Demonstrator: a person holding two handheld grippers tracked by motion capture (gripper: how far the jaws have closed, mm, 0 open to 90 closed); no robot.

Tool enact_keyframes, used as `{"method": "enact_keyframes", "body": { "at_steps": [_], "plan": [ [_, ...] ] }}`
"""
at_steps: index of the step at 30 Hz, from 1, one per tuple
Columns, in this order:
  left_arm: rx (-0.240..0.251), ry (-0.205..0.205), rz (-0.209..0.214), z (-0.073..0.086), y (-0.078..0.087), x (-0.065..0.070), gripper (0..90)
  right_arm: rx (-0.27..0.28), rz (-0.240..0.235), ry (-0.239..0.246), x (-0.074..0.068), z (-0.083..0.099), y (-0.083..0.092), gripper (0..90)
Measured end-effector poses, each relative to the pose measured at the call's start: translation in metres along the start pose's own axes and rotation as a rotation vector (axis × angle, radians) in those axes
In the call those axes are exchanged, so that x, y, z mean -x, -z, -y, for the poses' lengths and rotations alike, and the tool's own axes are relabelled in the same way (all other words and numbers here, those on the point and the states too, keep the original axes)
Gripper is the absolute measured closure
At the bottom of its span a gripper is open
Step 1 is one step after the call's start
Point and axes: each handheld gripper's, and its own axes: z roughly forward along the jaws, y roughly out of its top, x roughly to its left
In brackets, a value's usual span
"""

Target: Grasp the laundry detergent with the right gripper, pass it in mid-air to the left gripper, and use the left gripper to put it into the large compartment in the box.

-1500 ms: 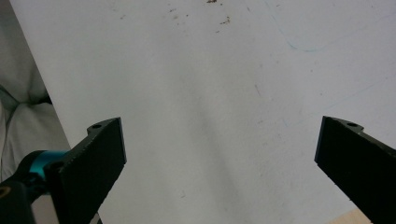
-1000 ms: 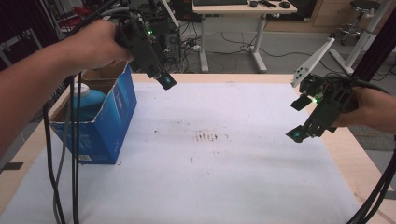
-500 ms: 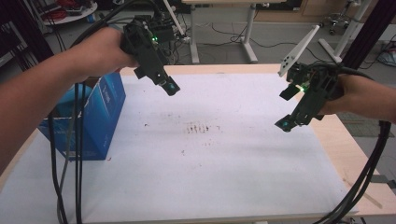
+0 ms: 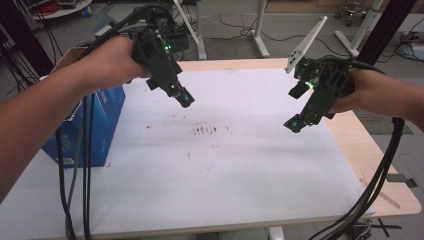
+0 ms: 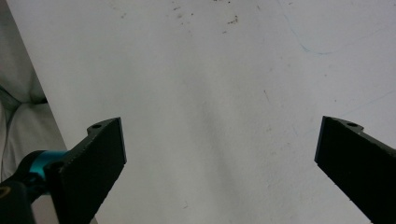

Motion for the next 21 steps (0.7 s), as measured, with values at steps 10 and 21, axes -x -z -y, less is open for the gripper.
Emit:
{"method": "enact_keyframes", "body": {
  "at_steps": [10, 21],
  "plan": [
    [-0.004, -0.003, 0.014, -0.001, -0.013, 0.003, 1.6, 0.004, -0.004, 0.006, 0.000, 0.000, -0.003, 1.3],
    [-0.020, -0.002, 0.025, 0.003, -0.020, 0.002, 1.6, -0.002, -0.011, 0.002, 0.000, 0.000, -0.008, 1.2]
  ]
}}
